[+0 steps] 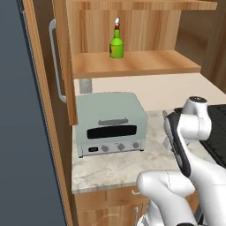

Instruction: Move the cutting board and knife to the sink. Then move spray from the cabinet to the counter.

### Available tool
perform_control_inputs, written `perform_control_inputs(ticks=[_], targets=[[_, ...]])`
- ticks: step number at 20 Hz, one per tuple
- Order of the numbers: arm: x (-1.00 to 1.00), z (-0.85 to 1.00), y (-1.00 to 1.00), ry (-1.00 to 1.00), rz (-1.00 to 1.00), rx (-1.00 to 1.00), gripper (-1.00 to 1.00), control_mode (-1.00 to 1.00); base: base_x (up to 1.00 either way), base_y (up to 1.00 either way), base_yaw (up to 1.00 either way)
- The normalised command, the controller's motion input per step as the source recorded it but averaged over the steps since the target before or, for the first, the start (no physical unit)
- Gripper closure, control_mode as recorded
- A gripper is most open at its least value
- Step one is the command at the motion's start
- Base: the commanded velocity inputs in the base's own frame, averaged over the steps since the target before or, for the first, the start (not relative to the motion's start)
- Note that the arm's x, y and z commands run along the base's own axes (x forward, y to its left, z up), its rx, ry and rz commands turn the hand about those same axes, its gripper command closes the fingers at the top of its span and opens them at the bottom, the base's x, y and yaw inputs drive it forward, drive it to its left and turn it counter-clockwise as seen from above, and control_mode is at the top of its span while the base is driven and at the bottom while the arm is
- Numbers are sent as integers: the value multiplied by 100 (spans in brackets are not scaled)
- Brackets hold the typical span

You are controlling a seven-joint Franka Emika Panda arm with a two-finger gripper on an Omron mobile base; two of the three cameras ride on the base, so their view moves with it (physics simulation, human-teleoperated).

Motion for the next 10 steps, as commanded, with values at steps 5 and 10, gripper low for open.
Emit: perform_control_inputs(ticks=[5, 10], targets=[[-38, 33, 3, 0, -5, 0, 100, -100, 0, 0, 0], [-33, 27, 15, -2, 0, 0, 100, -100, 0, 0, 0]])
